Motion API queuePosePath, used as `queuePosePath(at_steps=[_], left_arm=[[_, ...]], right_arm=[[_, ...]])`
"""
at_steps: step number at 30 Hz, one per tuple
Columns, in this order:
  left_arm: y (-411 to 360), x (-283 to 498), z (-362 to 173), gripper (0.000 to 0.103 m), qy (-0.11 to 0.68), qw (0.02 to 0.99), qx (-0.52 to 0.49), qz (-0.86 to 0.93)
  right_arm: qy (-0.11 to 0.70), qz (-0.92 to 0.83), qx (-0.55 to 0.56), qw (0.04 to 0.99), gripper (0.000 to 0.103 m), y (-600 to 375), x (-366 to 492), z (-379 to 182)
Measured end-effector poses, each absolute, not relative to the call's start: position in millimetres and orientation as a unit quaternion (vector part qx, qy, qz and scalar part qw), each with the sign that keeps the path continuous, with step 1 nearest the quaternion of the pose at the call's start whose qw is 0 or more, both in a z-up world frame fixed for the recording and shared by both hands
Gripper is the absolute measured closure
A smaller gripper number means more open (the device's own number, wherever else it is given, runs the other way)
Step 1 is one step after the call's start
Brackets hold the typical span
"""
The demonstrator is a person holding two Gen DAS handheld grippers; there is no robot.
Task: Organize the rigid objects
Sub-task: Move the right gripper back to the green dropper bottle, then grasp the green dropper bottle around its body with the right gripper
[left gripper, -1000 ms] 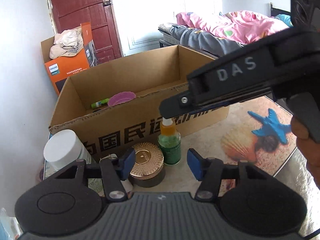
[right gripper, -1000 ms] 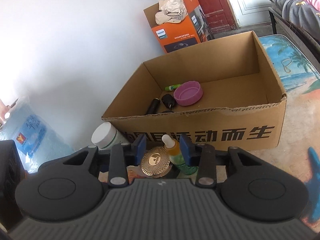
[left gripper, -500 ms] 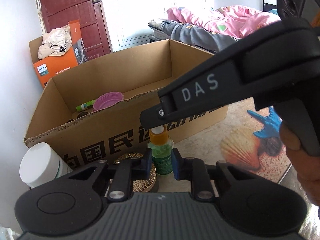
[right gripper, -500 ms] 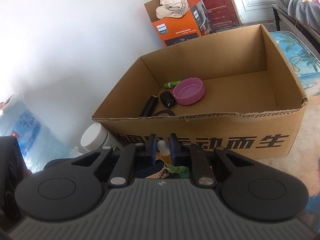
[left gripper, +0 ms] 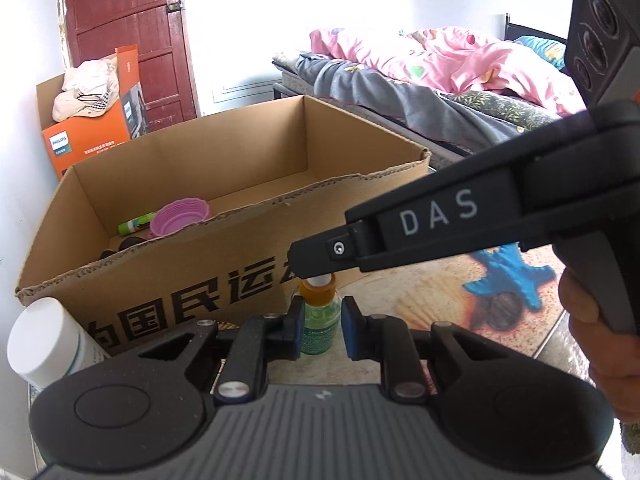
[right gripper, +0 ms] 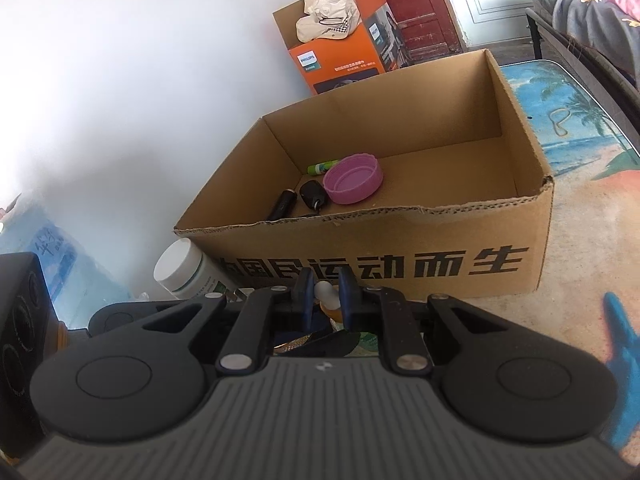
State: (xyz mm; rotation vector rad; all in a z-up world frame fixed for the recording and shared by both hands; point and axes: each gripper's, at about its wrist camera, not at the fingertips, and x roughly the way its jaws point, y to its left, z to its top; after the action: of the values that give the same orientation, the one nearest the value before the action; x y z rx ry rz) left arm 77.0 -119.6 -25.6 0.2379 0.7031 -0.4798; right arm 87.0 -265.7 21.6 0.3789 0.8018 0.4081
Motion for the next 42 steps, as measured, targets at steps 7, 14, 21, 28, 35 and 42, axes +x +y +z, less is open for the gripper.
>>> queuePosePath(at_steps=[7,14,21,28,35,42], left_arm=[[-120,80,-29,0.076,0.345,0.905,0.122,-0.218],[-130,90,-38,0.068,0.362,0.895,0.138,-0.219],[-133,82,-40,0.067,0.362,0.889,0.124,-0.251],[-146,76,-47,0.065,0.347,0.891,0.146,-0.254],[-157,83,-66,0.065,0.354,0.887,0.17,-0.243],[-162,92,-83,0.069,0.362,0.884,0.175,-0.24]], right_arm=[[0.384,0.195,0.191,0.882,0.091,-270,88,20],[0.387,0.196,0.195,0.88,0.09,-270,94,20],[0.388,0.181,0.2,0.881,0.09,-282,88,20],[0.392,0.176,0.188,0.883,0.088,-286,83,22],[0.407,0.18,0.166,0.88,0.075,-281,91,19],[0.416,0.18,0.152,0.878,0.076,-278,94,10]])
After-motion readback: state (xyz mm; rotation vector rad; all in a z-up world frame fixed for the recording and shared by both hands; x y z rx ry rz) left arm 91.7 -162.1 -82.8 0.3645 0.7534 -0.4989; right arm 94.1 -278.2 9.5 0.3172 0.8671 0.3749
